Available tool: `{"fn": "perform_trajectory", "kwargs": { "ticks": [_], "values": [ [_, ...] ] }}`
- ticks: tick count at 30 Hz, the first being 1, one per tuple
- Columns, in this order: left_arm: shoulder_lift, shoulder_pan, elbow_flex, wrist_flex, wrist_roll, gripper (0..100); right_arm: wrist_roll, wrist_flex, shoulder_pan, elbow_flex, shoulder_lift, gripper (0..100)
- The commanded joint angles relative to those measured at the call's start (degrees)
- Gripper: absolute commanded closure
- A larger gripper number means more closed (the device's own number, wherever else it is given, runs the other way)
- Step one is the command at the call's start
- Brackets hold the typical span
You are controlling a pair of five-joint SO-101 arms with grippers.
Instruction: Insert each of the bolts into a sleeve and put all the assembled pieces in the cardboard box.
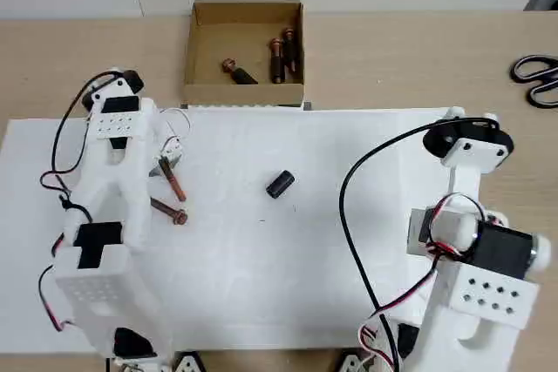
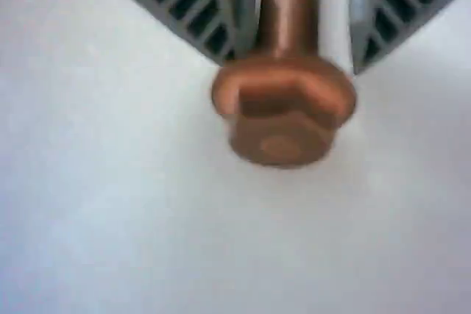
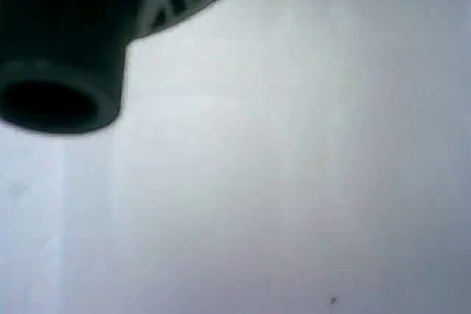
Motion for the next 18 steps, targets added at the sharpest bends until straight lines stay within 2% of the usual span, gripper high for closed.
{"fn": "perform_trajectory", "kwargs": {
  "ticks": [1, 12, 18],
  "values": [
    [-1.9, -0.6, -0.8, -1.2, -0.3, 99, -0.5, -0.9, 0.5, -0.3, -0.5, 99.5],
    [-2.5, 1.1, -1.0, -0.5, -0.7, 100, -0.5, -0.9, 0.1, -0.4, -0.9, 99.5],
    [-11.4, 7.2, -7.3, 7.6, -3.4, 100, -0.4, -0.7, 0.0, -0.9, -1.1, 99.5]
  ]
}}
